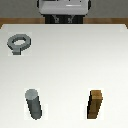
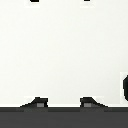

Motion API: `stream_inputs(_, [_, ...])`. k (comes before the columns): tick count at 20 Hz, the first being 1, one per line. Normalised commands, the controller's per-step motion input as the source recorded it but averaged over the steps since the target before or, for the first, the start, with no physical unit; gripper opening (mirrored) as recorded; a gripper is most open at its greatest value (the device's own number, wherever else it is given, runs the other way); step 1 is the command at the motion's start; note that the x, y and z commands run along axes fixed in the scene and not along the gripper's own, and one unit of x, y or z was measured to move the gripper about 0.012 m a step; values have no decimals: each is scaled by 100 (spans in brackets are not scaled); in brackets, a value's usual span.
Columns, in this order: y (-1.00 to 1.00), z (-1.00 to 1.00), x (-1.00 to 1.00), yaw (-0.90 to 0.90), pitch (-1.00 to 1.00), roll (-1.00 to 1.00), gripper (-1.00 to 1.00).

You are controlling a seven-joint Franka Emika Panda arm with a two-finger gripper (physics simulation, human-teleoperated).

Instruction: Put the loop with the handle onto the peg.

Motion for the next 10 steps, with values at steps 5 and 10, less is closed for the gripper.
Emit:
stream_inputs(5, [0, 0, 0, 0, 0, 0, 100])
stream_inputs(10, [-80, 0, 0, 0, 0, 0, 100])
